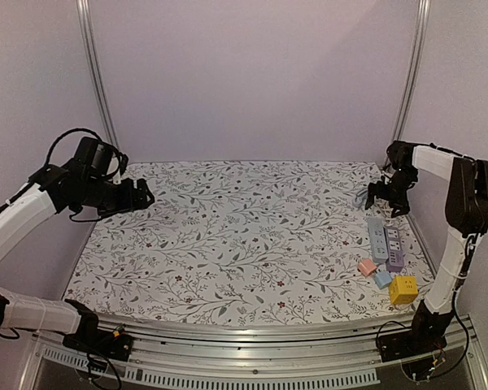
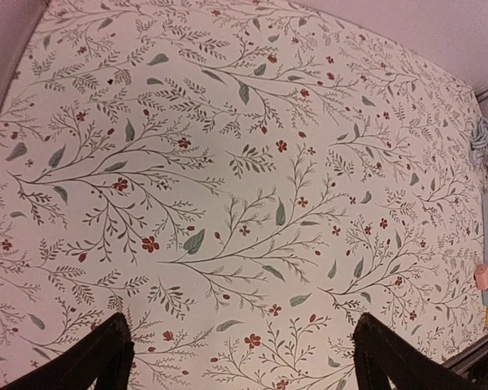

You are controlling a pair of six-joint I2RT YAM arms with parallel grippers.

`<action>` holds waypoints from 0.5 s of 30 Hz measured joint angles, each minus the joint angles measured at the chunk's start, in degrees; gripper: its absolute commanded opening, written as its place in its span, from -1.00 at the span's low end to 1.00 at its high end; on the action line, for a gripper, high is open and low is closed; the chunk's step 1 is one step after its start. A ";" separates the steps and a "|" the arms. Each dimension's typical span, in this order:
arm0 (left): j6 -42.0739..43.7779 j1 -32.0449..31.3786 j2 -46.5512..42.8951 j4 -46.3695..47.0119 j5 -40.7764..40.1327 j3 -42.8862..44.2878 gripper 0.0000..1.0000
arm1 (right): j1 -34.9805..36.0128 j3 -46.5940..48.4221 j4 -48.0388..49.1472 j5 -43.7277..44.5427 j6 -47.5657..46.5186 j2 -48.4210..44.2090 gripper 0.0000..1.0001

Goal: Insert the plug

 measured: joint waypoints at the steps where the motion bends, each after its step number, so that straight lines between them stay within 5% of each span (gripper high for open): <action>1: 0.09 0.00 0.66 0.00 -0.15 0.28 0.88 | 0.13 0.72 -0.04 0.07 0.00 0.92 0.90; 15: 1.11 -0.02 3.74 -0.02 -4.26 1.60 0.87 | 2.62 2.49 -1.49 2.34 -0.13 7.56 0.68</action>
